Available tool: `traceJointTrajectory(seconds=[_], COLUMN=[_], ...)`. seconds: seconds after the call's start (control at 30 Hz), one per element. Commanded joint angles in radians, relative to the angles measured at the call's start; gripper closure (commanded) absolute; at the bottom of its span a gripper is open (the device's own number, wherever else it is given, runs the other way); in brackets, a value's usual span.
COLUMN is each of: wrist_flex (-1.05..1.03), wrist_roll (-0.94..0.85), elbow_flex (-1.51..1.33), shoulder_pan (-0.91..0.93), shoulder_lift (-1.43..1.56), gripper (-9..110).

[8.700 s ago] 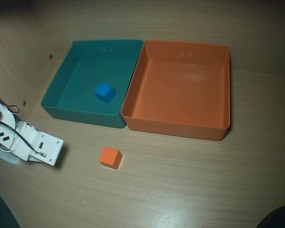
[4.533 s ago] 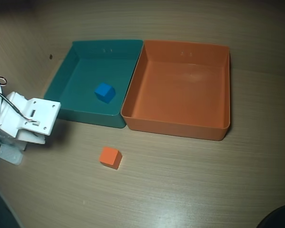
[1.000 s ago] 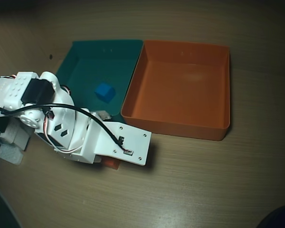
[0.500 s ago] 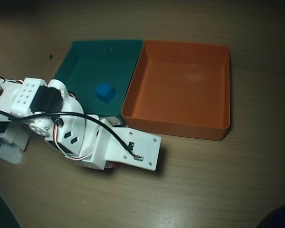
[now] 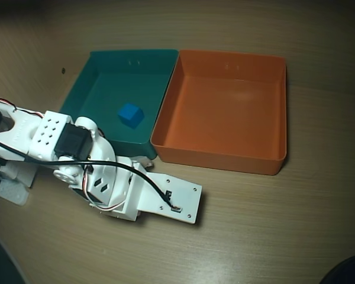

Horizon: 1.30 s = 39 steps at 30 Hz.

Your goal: Grasp a cube and put it in the box.

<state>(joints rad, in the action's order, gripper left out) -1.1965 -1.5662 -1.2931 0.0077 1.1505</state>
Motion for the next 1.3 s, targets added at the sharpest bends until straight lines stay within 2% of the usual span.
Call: traceJointTrajectory(seconds=[0.0, 0.23, 0.63, 1.0, 1.27], wrist_flex=[0.005, -0.008, -0.009, 0.002, 0.000], wrist_roll=[0.006, 0.008, 0.026, 0.026, 0.026], elbow_flex=[0.043, 0.040, 0.038, 0.058, 0.120], shoulder_pan=[0.002, 0.002, 0.002, 0.003, 0.005], shoulder_lift=[0.023, 0.021, 0.020, 0.026, 0.206], gripper=[61, 65, 109, 108, 108])
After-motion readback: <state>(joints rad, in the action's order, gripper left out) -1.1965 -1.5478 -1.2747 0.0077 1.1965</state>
